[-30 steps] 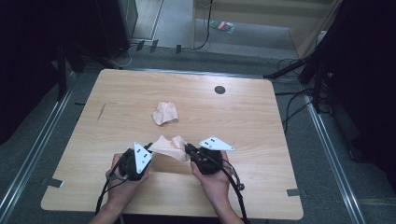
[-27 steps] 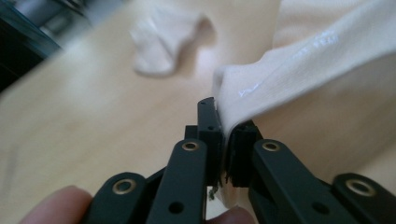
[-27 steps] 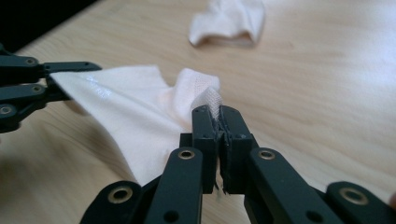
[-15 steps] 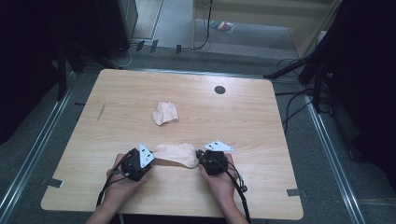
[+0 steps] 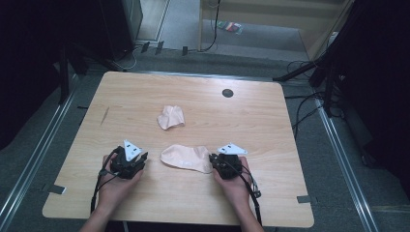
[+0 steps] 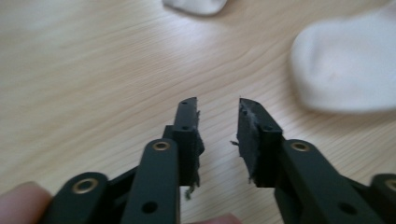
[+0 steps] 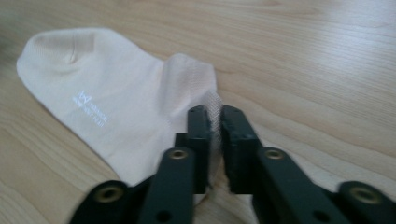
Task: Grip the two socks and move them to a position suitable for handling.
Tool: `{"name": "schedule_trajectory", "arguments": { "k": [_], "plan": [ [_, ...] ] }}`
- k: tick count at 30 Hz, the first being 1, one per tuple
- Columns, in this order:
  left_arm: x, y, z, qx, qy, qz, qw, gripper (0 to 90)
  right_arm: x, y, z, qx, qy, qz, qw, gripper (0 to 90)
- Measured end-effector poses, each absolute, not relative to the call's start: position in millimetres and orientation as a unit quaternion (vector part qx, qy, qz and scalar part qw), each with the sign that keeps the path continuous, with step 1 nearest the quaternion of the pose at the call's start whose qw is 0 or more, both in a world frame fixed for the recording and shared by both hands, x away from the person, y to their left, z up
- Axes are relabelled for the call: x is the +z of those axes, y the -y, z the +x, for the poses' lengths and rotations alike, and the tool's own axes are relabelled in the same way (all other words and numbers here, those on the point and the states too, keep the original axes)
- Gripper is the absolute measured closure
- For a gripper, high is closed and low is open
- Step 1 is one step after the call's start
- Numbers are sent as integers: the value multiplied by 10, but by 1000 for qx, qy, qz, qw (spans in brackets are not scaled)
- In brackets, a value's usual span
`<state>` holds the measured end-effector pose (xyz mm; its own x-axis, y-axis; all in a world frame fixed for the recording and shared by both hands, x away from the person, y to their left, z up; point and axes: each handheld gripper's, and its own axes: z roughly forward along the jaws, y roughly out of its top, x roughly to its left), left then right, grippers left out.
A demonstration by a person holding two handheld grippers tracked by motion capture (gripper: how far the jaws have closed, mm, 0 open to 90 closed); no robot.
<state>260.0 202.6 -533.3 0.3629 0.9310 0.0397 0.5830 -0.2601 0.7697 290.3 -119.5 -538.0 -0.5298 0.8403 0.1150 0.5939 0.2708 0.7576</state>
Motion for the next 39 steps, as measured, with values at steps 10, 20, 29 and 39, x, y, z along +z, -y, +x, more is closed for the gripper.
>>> {"name": "schedule_trajectory", "arguments": {
  "k": [10, 20, 29, 39],
  "plan": [
    [-5400, -1929, 2823, 140, -520, 687, 488, 573, -5343, 1323, 2915, 417, -747, 496, 151, 570],
    [-5449, -1753, 2812, 134, -483, 744, 441, 900, -5461, 1178, 2918, 390, -774, 471, 162, 860],
    [-5290, -1873, 2453, 130, -473, 748, 447, 900, -5236, 1335, 2725, 410, -768, 471, 143, 870],
    [-5282, -1856, 2170, 134, -453, 768, 433, 900, -5172, 1331, 2499, 412, -791, 432, 132, 803]
  ]
}}
